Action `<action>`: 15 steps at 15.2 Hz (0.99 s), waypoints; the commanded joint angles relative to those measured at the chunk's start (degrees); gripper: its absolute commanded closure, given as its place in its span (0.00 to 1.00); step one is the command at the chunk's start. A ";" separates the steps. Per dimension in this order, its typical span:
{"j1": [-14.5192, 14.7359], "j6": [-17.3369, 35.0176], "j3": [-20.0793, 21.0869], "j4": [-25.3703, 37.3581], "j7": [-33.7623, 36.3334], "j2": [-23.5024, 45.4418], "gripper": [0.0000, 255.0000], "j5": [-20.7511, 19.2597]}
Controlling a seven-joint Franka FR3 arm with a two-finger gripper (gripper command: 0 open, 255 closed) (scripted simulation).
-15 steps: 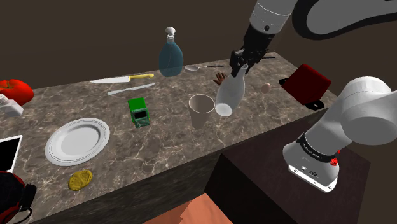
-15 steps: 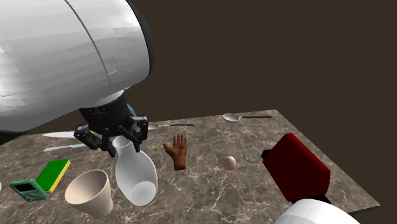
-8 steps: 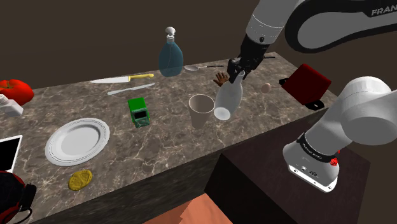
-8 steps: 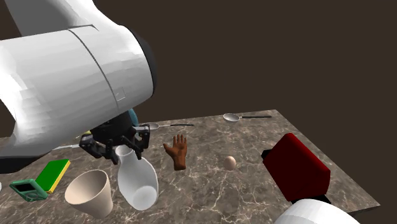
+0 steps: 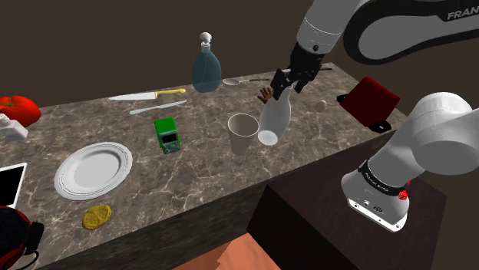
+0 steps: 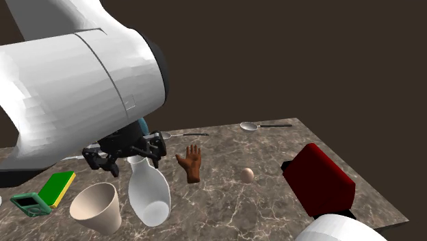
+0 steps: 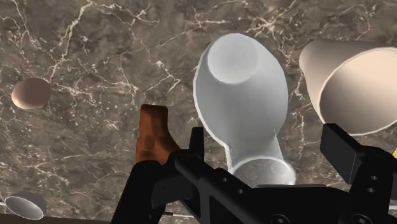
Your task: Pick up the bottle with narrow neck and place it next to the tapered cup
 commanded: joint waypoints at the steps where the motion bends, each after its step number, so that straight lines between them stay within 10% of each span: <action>1: 0.00 0.00 0.00 0.00 0.00 0.00 0.00 0.00; 15: 0.40 -8.56 -0.39 5.11 -0.23 -3.47 0.00 0.21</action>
